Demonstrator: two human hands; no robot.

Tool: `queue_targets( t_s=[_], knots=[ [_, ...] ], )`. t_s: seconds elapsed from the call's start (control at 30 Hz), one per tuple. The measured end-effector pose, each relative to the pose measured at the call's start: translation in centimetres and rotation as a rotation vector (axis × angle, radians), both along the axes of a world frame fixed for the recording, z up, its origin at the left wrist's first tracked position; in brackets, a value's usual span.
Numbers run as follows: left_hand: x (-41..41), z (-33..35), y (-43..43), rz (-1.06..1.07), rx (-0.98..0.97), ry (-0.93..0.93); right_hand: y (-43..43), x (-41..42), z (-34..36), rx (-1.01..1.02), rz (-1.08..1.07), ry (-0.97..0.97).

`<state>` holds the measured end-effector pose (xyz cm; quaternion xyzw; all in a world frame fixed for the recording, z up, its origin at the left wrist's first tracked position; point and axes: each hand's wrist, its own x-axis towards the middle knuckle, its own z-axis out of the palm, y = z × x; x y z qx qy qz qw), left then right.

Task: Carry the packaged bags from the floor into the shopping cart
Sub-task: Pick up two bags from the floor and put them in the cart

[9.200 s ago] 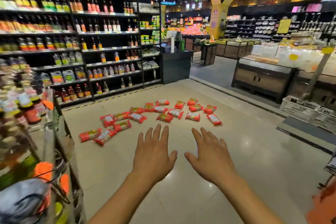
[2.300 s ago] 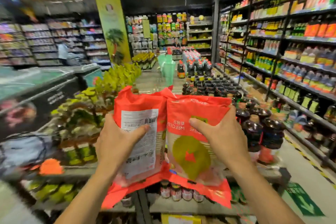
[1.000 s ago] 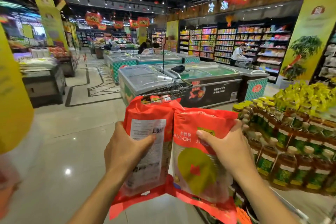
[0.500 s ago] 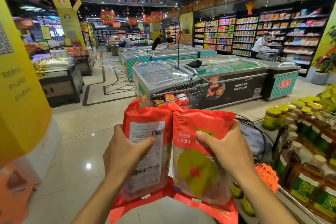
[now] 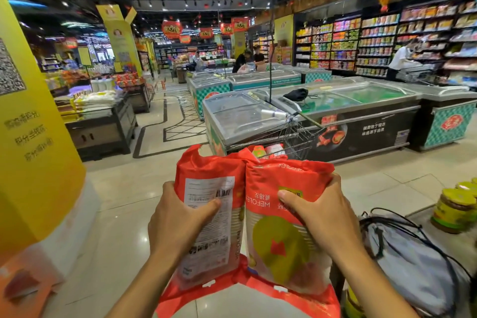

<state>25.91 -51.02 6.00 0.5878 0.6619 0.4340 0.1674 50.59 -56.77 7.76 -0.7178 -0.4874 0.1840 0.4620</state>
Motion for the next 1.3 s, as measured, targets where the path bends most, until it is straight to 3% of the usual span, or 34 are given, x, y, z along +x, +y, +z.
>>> queue_targets(
  t_s=[0.9, 1.3],
  knots=[
    [-0.9, 0.1, 41.1, -0.113, -0.015, -0.104, 38.4, -2.2, 2.0, -0.009, -0.135, -0.085],
    [2.9, -1.3, 55.1, -0.143, -0.035, -0.066, 52.2, 1.7, -0.7, -0.015, -0.153, -0.040]
  ],
)
